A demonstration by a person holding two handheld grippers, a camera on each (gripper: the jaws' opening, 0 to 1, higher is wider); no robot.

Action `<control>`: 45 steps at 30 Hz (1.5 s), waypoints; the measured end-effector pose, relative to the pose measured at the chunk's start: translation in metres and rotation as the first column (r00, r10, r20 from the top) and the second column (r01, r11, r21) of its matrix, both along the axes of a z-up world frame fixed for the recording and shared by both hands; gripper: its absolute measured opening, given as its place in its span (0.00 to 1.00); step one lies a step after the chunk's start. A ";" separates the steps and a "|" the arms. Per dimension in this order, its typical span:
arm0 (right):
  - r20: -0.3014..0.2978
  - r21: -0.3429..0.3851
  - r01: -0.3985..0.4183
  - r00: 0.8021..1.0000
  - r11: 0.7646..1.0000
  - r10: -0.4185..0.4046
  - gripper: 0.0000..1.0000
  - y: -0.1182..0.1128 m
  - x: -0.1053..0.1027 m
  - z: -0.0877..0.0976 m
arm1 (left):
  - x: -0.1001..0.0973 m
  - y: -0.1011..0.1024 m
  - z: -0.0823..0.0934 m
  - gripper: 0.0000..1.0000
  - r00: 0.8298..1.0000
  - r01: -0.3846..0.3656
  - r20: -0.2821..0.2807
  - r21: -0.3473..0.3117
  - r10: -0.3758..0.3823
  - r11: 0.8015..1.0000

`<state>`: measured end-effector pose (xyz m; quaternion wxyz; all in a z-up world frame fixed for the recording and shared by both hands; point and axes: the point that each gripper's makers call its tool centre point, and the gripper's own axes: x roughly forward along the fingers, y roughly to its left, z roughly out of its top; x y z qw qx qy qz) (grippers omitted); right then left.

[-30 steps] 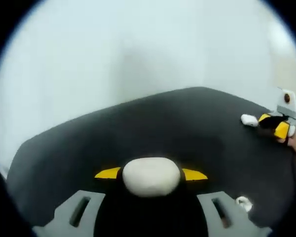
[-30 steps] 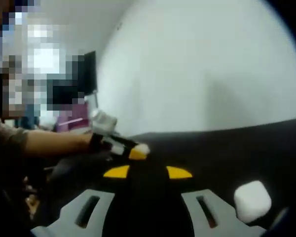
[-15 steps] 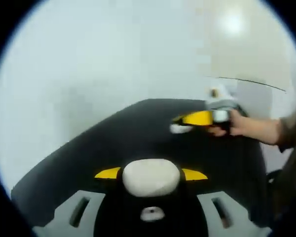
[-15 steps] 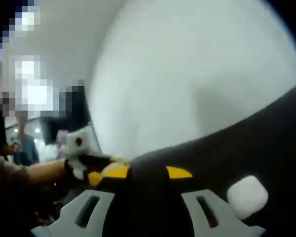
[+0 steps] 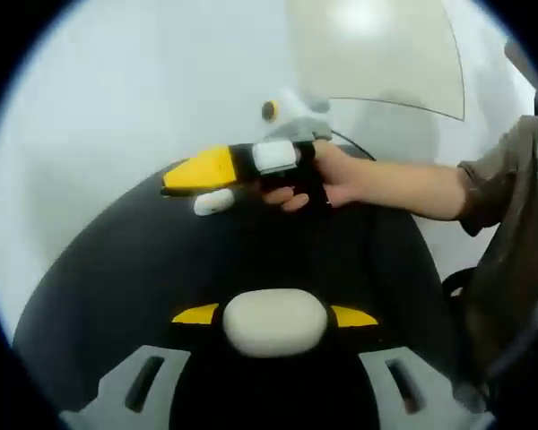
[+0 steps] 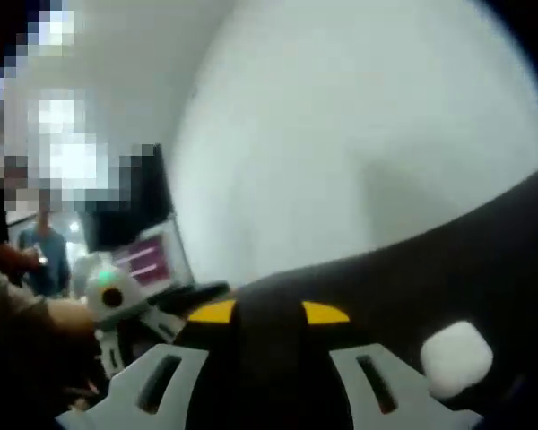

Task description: Pick up three earphones and place each one into its charging case using tactile feedback, ensure that each earphone is properly inserted and securely positioned inside the case.

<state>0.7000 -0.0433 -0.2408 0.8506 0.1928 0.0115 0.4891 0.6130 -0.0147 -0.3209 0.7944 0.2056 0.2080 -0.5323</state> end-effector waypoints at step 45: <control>-0.225 -0.475 -0.478 0.878 0.739 0.423 0.35 0.052 -0.084 -0.062 | -0.036 0.038 0.026 0.27 0.940 -0.273 0.064 -0.446 0.335 0.852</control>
